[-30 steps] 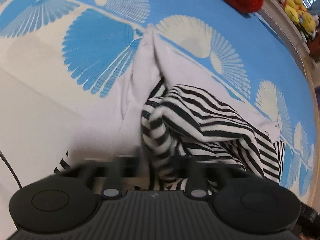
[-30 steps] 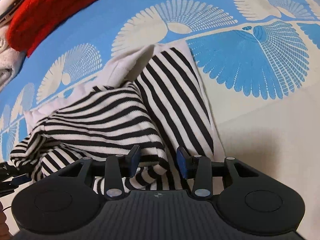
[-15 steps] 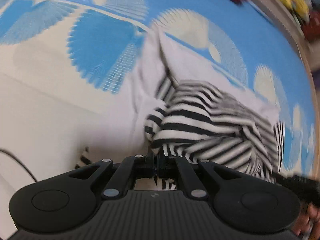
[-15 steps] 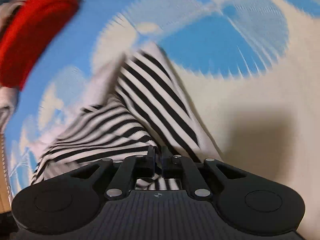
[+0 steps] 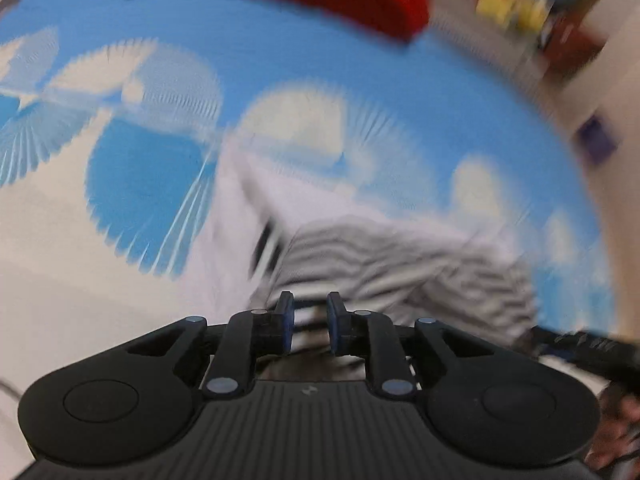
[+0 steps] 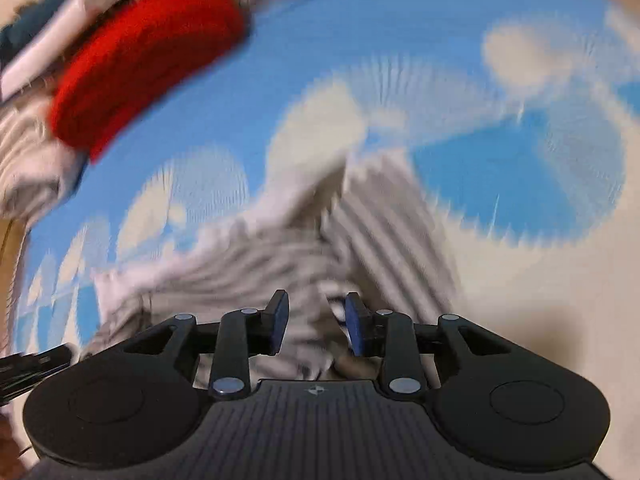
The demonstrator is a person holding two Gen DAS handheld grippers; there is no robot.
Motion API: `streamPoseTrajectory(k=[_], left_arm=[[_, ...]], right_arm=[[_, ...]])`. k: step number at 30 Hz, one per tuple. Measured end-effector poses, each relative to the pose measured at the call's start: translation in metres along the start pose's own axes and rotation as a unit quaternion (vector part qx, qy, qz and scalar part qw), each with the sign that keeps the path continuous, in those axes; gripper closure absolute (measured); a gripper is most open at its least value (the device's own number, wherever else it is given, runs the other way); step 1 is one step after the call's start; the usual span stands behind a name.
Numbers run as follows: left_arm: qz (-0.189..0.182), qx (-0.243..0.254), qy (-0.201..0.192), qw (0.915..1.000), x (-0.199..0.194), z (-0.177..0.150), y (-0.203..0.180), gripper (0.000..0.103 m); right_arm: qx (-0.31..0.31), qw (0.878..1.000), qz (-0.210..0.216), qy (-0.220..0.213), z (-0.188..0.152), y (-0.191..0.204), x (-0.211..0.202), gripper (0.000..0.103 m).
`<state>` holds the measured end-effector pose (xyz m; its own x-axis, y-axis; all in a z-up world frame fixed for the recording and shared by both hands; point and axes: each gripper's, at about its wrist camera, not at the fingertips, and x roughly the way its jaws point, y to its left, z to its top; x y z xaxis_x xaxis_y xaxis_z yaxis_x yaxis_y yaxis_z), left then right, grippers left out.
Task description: Fold small clothes
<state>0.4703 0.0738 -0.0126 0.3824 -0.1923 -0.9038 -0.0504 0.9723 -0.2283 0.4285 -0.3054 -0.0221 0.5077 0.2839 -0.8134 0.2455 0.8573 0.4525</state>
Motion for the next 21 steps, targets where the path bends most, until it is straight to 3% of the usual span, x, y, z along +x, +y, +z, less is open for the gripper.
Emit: streamPoseTrajectory(k=[2, 5, 7, 10, 12, 13, 14, 16, 17, 18, 21], left_arm=[[0.059, -0.005, 0.043, 0.9973, 0.022, -0.011, 0.008, 0.087], [0.068, -0.020, 0.034, 0.9969, 0.018, -0.010, 0.015, 0.087], [0.044, -0.020, -0.014, 0.9987, -0.002, -0.005, 0.010, 0.087], [-0.038, -0.015, -0.066, 0.9970, -0.022, -0.002, -0.002, 0.086], [-0.072, -0.004, -0.045, 0.9963, -0.017, -0.005, -0.009, 0.084], [-0.071, 0.007, -0.022, 0.9972, -0.008, -0.007, -0.012, 0.083], [-0.055, 0.020, 0.004, 0.9983, 0.002, -0.010, -0.014, 0.083], [0.020, 0.055, 0.066, 0.9961, 0.028, -0.020, -0.016, 0.085], [0.042, 0.065, 0.076, 0.9941, 0.034, -0.025, -0.013, 0.086], [0.040, 0.067, 0.074, 0.9942, 0.035, -0.025, -0.012, 0.085], [0.011, 0.065, 0.042, 0.9969, 0.014, -0.020, -0.015, 0.080]], right_arm=[[0.022, 0.997, -0.052, 0.055, -0.007, -0.012, 0.019, 0.071], [0.035, 0.995, -0.062, 0.064, -0.008, -0.019, 0.021, 0.071], [0.017, 0.998, -0.055, 0.035, -0.002, -0.011, 0.008, 0.071], [-0.005, 1.000, -0.012, -0.017, 0.003, 0.001, -0.013, 0.069], [-0.005, 1.000, 0.009, -0.023, 0.006, 0.002, -0.017, 0.068], [-0.003, 1.000, 0.011, -0.018, 0.006, 0.001, -0.015, 0.068], [0.000, 1.000, 0.007, -0.008, 0.004, -0.001, -0.012, 0.068], [0.004, 0.999, -0.034, 0.033, 0.002, -0.009, 0.002, 0.068], [0.008, 0.997, -0.055, 0.049, -0.001, -0.013, 0.007, 0.068], [0.016, 0.996, -0.067, 0.059, -0.002, -0.018, 0.014, 0.068], [0.031, 0.996, -0.055, 0.059, 0.000, -0.026, 0.009, 0.068]])
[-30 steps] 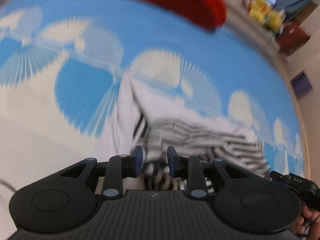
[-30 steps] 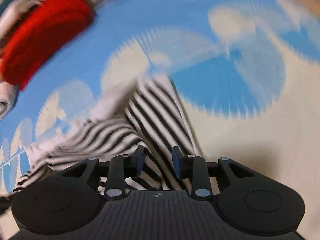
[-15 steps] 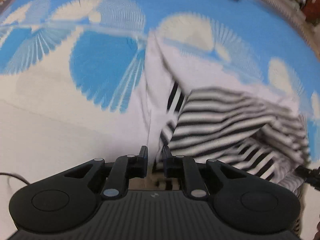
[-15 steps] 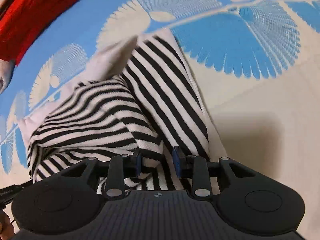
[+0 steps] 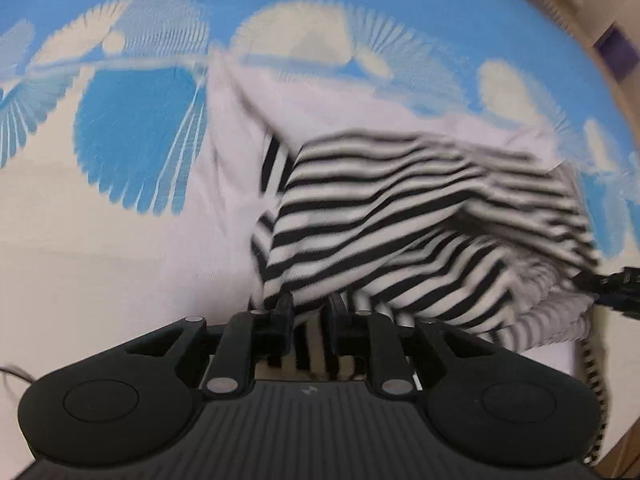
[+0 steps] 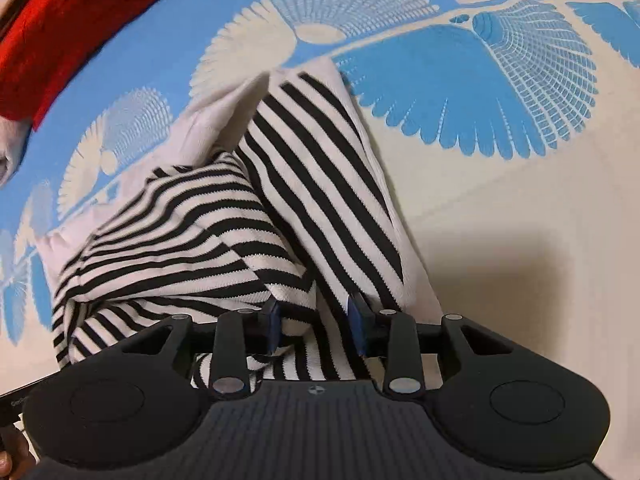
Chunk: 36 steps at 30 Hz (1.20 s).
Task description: Fold small clothes
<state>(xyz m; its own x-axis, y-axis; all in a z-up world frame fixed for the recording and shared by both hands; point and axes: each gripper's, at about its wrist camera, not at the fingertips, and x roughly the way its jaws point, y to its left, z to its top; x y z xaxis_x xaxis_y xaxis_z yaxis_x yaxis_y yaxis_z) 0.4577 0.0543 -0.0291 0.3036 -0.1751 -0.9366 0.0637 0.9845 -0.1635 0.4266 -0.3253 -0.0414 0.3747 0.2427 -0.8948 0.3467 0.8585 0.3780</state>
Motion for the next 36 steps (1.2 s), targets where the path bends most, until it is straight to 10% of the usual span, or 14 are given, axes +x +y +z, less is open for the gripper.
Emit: streamPoseTrajectory(k=[4, 9, 12, 15, 24, 36], left_arm=[[-0.056, -0.003, -0.049, 0.9972, -0.020, 0.002, -0.005, 0.068], [0.004, 0.026, 0.025, 0.9994, 0.015, -0.023, -0.009, 0.070], [-0.021, 0.030, -0.055, 0.9978, -0.037, -0.025, -0.017, 0.063], [-0.036, 0.019, -0.139, 0.9895, -0.102, -0.037, -0.016, 0.048], [-0.010, 0.066, -0.310, 0.9485, -0.245, -0.153, -0.009, 0.035], [0.000, -0.008, -0.246, 0.9692, -0.207, -0.288, 0.016, 0.043]], right_arm=[[-0.031, 0.998, 0.012, -0.048, 0.004, 0.012, -0.025, 0.063], [-0.040, 0.999, -0.030, -0.013, -0.010, 0.003, 0.000, 0.061], [0.021, 0.999, 0.009, -0.023, -0.017, -0.010, -0.021, 0.060], [-0.008, 0.991, 0.054, -0.124, -0.027, -0.004, -0.090, 0.061], [-0.089, 0.950, 0.120, -0.273, -0.121, -0.048, -0.256, 0.045], [-0.117, 0.963, 0.054, -0.237, -0.261, -0.116, -0.211, 0.049]])
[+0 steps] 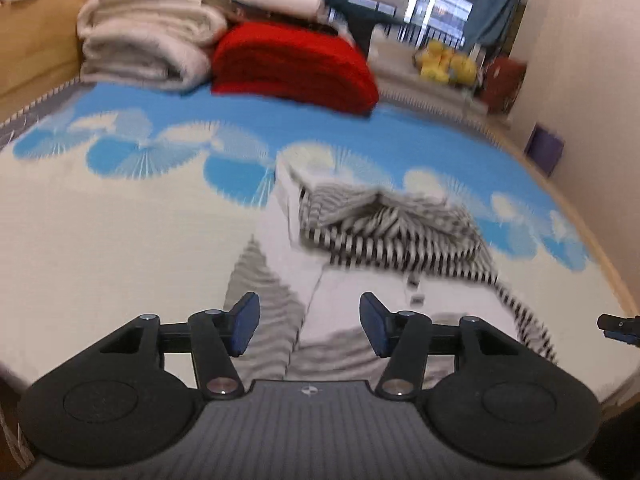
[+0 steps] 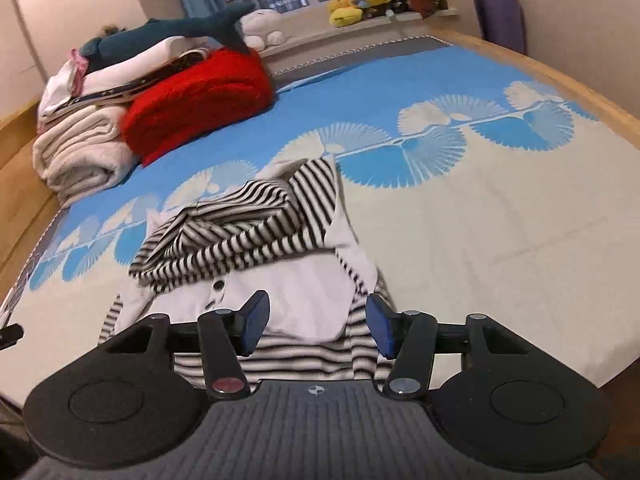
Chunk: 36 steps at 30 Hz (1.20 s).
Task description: Fold small clothes
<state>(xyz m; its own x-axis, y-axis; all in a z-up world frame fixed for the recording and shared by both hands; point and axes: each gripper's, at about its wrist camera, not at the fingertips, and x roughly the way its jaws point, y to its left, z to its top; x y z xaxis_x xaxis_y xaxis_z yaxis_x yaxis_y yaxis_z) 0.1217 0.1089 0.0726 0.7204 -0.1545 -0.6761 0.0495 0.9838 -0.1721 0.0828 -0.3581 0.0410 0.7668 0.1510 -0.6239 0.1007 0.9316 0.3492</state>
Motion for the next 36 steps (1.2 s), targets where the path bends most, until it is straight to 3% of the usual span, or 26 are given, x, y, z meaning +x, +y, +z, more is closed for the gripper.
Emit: streamPoseTrajectory(k=[6, 8, 9, 12, 14, 18, 31, 36], left_arm=[[0.015, 0.054, 0.019, 0.9983, 0.018, -0.024, -0.002, 0.043], [0.021, 0.035, 0.033, 0.9986, 0.036, -0.037, 0.008, 0.043], [0.040, 0.025, 0.061, 0.9971, 0.050, -0.038, 0.010, 0.043], [0.046, 0.012, 0.059, 0.9971, 0.064, -0.037, 0.014, 0.037], [0.067, 0.001, 0.075, 0.9949, 0.073, -0.040, 0.018, 0.033], [0.073, -0.049, 0.113, 0.9898, 0.088, -0.046, 0.031, 0.028], [0.078, -0.091, 0.198, 0.9730, 0.123, -0.062, 0.044, 0.027], [0.094, -0.076, 0.198, 0.9728, 0.130, -0.069, 0.036, 0.028]], right_arm=[[0.003, 0.999, -0.030, 0.043, -0.026, -0.008, 0.028, 0.049], [0.011, 0.997, -0.042, 0.064, -0.030, -0.010, 0.040, 0.049], [0.013, 0.997, -0.040, 0.071, -0.032, -0.011, 0.045, 0.049], [0.008, 0.995, -0.049, 0.087, -0.037, -0.012, 0.054, 0.048], [0.017, 0.993, -0.049, 0.102, -0.040, -0.015, 0.060, 0.048], [0.023, 0.990, -0.057, 0.126, -0.043, -0.021, 0.074, 0.048], [0.015, 0.975, -0.107, 0.194, -0.057, -0.018, 0.109, 0.041], [-0.009, 0.973, -0.110, 0.200, -0.065, -0.014, 0.113, 0.041]])
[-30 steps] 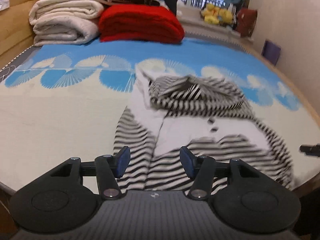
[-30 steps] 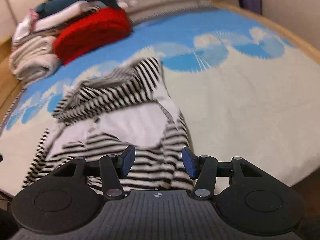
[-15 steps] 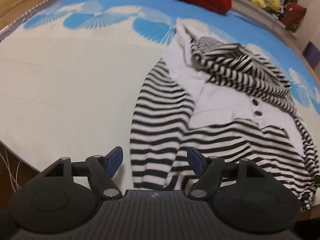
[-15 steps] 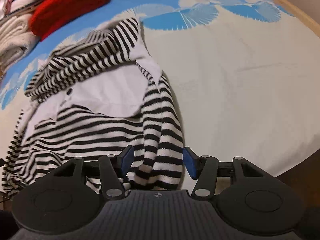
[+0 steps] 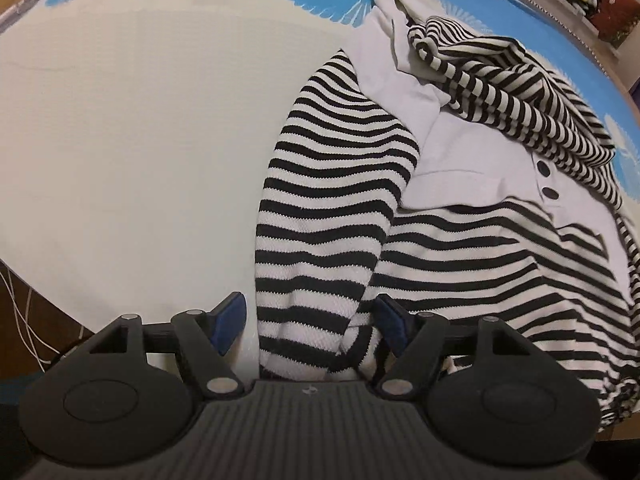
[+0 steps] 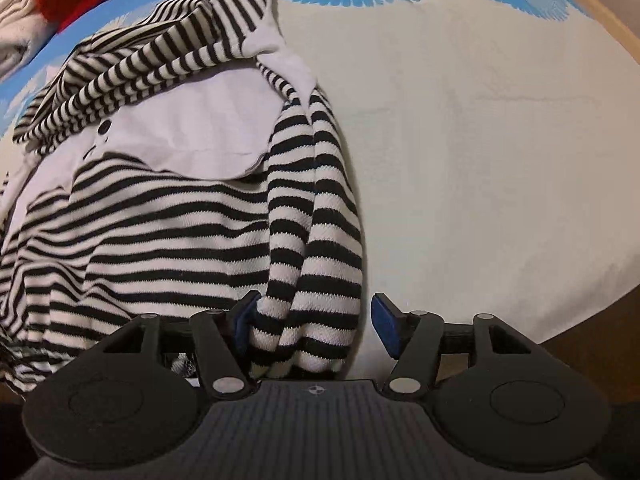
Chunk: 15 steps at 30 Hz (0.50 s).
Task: Fold small clothes
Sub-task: 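Grasp the striped sleeve cuff with both grippers together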
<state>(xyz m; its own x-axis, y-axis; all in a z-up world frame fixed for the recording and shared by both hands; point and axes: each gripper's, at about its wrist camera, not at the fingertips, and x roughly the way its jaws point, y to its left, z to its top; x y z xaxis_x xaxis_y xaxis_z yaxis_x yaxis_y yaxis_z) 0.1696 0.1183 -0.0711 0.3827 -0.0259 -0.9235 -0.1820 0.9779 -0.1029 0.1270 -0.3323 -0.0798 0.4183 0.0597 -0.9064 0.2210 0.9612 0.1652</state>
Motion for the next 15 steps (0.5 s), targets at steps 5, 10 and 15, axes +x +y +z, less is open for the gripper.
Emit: streamPoseTrajectory(k=[5, 10, 15], left_arm=[[-0.005, 0.018, -0.009, 0.9998, -0.002, -0.001, -0.005, 0.060], [-0.034, 0.041, -0.021, 0.9984, -0.012, -0.002, -0.010, 0.095], [-0.077, 0.047, -0.061, 0.9941, -0.047, -0.008, -0.014, 0.095]], right_arm=[[0.002, 1.000, 0.002, -0.003, -0.002, 0.000, -0.003, 0.062], [-0.007, 1.000, 0.017, -0.023, -0.002, 0.004, -0.012, 0.088], [0.033, 0.995, 0.015, -0.093, 0.008, -0.016, -0.044, 0.089]])
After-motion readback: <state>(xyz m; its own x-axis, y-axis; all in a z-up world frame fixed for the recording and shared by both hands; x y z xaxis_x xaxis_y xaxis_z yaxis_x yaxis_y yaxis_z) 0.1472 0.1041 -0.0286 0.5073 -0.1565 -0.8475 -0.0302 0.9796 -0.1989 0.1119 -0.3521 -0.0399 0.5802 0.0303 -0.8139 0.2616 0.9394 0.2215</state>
